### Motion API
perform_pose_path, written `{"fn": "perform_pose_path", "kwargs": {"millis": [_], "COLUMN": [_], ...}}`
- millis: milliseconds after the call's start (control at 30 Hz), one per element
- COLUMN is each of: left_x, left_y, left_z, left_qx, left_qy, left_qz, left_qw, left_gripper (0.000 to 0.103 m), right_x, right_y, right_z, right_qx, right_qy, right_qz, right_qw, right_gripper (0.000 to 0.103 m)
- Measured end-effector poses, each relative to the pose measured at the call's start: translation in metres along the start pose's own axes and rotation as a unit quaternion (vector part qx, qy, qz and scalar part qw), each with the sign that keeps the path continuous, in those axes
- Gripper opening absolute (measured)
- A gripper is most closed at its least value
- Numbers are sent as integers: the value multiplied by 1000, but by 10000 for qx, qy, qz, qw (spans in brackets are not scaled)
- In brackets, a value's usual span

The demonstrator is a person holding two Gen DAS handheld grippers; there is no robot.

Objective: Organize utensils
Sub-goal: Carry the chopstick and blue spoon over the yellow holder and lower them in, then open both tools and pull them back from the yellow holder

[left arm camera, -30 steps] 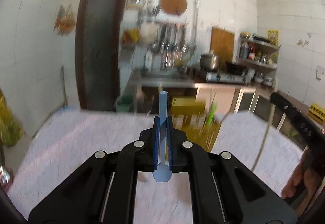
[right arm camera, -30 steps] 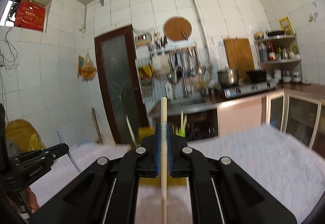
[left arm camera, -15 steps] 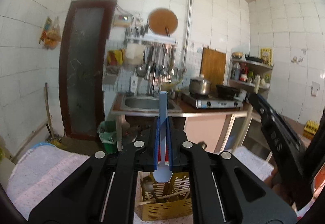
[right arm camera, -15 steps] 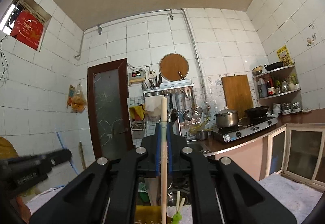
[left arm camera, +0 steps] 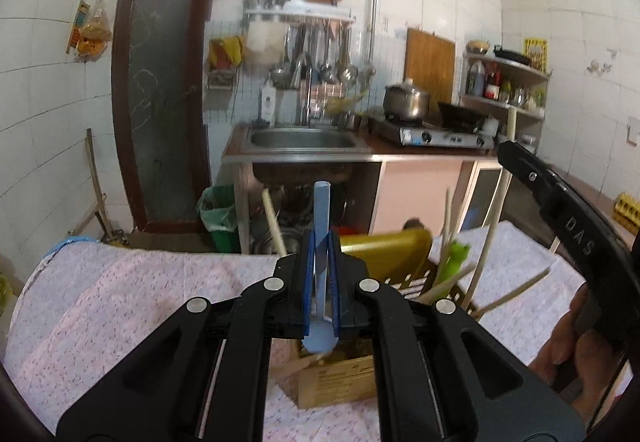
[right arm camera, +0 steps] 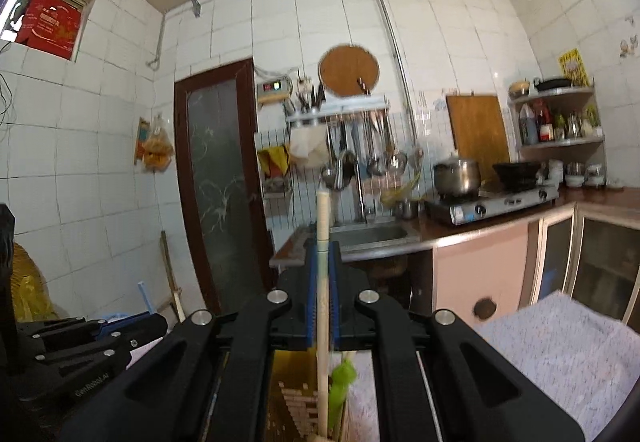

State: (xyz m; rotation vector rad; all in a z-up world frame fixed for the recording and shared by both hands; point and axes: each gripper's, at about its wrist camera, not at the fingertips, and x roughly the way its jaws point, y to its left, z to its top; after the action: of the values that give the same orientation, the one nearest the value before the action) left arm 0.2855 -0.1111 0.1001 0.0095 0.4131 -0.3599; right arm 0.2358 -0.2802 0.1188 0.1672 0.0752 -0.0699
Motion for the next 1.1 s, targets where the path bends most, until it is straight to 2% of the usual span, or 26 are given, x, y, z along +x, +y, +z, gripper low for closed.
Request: {"fn": "perform_pose_path", "kwargs": {"millis": [100, 167, 200, 233, 267, 300, 400, 433, 533, 633, 733, 833, 933, 1100], "left_x": [-8, -21, -30, -43, -54, -63, -95, -105, -137, -158, -179, -190, -203, -214], "left_y": [4, 7, 9, 11, 13, 14, 18, 20, 24, 28, 33, 36, 34, 27], "left_z": [-2, -2, -2, -2, -2, -3, -11, -15, -39, -64, -102, -133, -160, -185], "left_qx": [44, -3, -29, -41, -14, 27, 118, 123, 147, 171, -41, -250, -212, -115], "left_qy": [88, 103, 42, -69, -147, -197, -338, -375, -469, -398, -212, -5, -165, -413], "left_qz": [72, 108, 150, 224, 306, 376, 603, 693, 896, 942, 843, 773, 900, 1062], "left_qw": [9999, 9999, 9999, 9997, 9994, 9991, 9975, 9968, 9948, 9946, 9962, 9967, 9956, 9934], "left_gripper": [10, 29, 47, 63, 68, 77, 91, 96, 98, 98, 98, 98, 98, 98], "right_x": [-3, -7, -11, -15, -23, -30, -57, -70, -104, -137, -172, -195, -209, -221], "right_y": [-1, -1, -1, -1, -1, -1, 1, 1, 4, 9, 18, 21, 23, 30], "right_z": [-2, 0, 1, 3, 5, 6, 8, 5, -9, -30, -61, -85, -104, -127], "right_qx": [-94, -141, -155, -173, -190, -190, -224, -215, -282, -383, -534, -563, -536, -774], "right_qy": [187, 329, 379, 394, 394, 378, 419, 478, 619, 682, 827, 980, 1184, 1183], "right_qz": [-71, -116, -150, -180, -210, -227, -204, -161, -191, -210, -238, -385, -460, -613], "right_qw": [9998, 9993, 9990, 9989, 9988, 9988, 9987, 9985, 9975, 9967, 9949, 9928, 9905, 9881], "right_gripper": [7, 7, 9, 23, 35, 56, 60, 64, 77, 90, 96, 98, 98, 98]}}
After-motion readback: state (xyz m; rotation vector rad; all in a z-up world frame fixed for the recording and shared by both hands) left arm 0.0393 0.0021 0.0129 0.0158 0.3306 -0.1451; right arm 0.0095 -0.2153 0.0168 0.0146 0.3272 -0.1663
